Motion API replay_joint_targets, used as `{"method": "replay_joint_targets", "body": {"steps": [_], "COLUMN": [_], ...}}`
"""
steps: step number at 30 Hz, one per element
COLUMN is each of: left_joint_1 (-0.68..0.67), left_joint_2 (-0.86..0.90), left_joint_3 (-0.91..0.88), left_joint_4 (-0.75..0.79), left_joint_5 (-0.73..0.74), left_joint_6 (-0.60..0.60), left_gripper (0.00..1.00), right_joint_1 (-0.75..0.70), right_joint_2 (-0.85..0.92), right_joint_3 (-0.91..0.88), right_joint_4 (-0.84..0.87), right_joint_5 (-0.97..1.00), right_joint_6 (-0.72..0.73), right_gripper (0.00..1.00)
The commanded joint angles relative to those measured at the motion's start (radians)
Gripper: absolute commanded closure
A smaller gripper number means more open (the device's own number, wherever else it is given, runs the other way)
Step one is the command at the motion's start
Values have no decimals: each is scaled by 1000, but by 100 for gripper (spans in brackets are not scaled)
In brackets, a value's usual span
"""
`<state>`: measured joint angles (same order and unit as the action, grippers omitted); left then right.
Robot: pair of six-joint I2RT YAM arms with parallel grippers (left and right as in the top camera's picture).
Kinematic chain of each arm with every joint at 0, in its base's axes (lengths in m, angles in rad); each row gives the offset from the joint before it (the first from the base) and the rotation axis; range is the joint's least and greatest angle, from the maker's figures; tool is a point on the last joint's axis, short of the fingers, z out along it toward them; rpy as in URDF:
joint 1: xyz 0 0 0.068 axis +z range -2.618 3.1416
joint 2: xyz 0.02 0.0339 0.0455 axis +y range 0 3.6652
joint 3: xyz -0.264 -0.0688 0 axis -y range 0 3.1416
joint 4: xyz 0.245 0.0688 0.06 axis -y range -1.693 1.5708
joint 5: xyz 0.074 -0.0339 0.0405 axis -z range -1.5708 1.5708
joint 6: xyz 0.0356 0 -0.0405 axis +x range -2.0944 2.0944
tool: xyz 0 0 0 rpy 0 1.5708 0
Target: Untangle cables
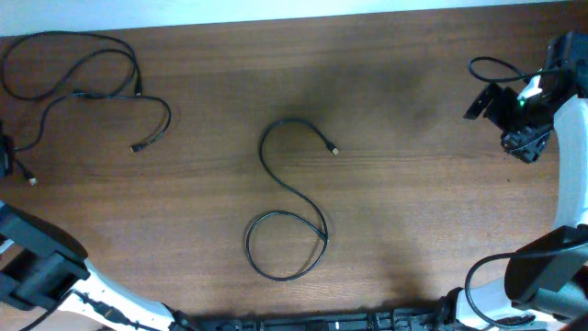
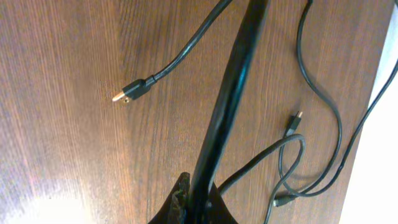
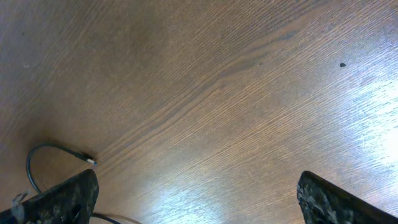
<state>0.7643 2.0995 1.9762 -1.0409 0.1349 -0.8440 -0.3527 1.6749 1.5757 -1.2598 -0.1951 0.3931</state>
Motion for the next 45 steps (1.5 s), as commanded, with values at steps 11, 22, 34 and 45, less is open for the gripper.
{"method": "replay_joint_targets", "body": {"steps": [11, 22, 34, 45], "left_joint_1": [71, 69, 96, 250], "left_joint_2": [10, 16, 45, 263], "left_joint_3": [46, 83, 82, 81], "left_joint_4": [-16, -46, -95, 48], "left_joint_5": [-545, -372, -611, -571], "left_joint_6": [-31, -31, -30, 265], "left_gripper": [100, 91, 1, 9], "right_joint_1": [-2, -2, -2, -2], "right_joint_2": [5, 5, 5, 5], "right_joint_3": [13, 13, 13, 13], "right_joint_4": [0, 0, 0, 0], "right_joint_5": [16, 16, 16, 16], "right_joint_6": [5, 5, 5, 5], "right_gripper": [1, 1, 1, 1]}}
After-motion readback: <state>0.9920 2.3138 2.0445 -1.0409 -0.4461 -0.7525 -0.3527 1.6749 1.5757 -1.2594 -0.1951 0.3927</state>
